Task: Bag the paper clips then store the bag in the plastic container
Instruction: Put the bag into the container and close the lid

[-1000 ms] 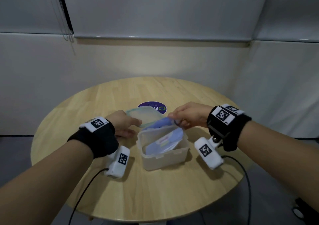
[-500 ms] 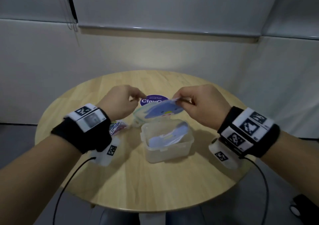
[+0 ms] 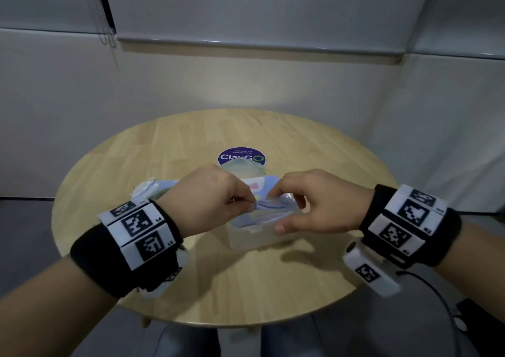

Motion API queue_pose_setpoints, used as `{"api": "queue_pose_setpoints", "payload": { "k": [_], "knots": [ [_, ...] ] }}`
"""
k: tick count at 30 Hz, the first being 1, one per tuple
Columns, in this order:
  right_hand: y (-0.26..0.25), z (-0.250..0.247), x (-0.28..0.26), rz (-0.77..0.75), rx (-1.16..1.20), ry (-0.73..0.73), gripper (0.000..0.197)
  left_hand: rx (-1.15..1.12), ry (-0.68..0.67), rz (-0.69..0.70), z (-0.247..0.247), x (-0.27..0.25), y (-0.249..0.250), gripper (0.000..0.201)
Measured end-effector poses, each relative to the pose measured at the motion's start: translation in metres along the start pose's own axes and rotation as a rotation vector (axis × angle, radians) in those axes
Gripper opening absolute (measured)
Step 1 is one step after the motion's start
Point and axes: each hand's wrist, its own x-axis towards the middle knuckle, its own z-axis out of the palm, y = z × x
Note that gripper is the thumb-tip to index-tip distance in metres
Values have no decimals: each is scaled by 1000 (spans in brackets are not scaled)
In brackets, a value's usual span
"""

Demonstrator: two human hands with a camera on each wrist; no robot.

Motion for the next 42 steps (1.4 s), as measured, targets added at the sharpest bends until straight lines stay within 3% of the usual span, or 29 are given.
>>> {"api": "queue_pose_setpoints", "payload": {
  "k": [2, 6, 12, 17, 24, 27, 29, 30, 31, 33, 36, 39, 42],
  "knots": [
    [7, -1, 2, -34, -67, -26, 41, 13, -9, 7, 2, 1, 4, 26],
    [20, -2, 9, -46, -13, 16, 22, 13, 18, 36, 8, 3, 10, 27],
    [21, 12, 10, -35, -55, -21, 8, 67, -97, -14, 19, 12, 20, 11],
    [31, 18, 13, -39, 11, -11, 10, 45, -229, -92, 20, 18, 25, 16],
    [34, 5, 26, 8, 33, -235, 15, 32, -428, -131, 24, 15, 27, 18],
    [29, -8, 33, 6, 460, -323, 19, 116, -466, -84, 23, 7, 21, 12],
    [32, -16, 47, 8, 705, -208, 25, 221, -433, -2, 20, 3, 18, 5],
    [37, -18, 57, 35, 719, -132, 25, 261, -434, 12, 19, 1, 16, 11],
    [41, -18, 68, 66, 642, -58, 23, 266, -446, -4, 17, -1, 15, 17],
    [50, -12, 92, 106, 274, 28, 25, 223, -497, -65, 14, -6, 12, 29],
    [57, 5, 118, 98, -226, -84, 47, 209, -566, -96, 14, -11, 11, 44],
    [60, 22, 134, 95, -346, -253, 75, 178, -569, -149, 15, -14, 12, 37],
    [62, 18, 141, 154, -319, -301, 88, 183, -557, -138, 14, -15, 14, 35]
  ]
}}
